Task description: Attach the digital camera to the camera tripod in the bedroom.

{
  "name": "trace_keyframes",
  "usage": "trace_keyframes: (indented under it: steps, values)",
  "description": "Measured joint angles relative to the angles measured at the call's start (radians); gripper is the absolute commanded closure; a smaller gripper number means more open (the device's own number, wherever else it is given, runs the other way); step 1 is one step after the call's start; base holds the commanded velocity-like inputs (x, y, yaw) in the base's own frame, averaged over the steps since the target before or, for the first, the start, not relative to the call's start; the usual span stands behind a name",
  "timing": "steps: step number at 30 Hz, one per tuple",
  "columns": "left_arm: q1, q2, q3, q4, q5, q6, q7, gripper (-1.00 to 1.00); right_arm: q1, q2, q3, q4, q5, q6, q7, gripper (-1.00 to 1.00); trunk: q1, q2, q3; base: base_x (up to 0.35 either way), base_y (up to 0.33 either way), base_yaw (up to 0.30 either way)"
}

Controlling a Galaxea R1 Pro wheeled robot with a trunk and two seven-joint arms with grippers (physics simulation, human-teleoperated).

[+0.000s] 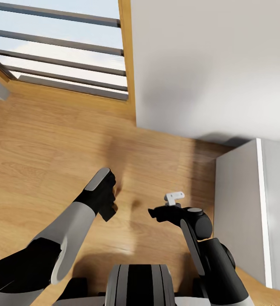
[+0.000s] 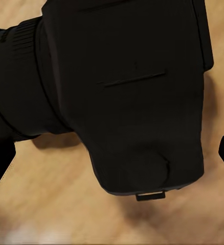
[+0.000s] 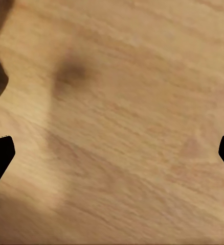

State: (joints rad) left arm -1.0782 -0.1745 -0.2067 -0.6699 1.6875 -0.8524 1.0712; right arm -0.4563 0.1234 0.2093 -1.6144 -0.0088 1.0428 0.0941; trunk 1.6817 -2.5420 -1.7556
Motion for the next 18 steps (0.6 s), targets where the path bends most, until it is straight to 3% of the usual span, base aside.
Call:
trace_keyframes:
  steps: [18]
  values:
    - [0.001,0.0,-0.001,0.0,0.0,0.0,0.0,-1.0,0.0,-0.005,-0.002,0.0,0.0,0.0,0.004,-1.0,0.001,0.0,-0.008,0.0,0.0,0.0]
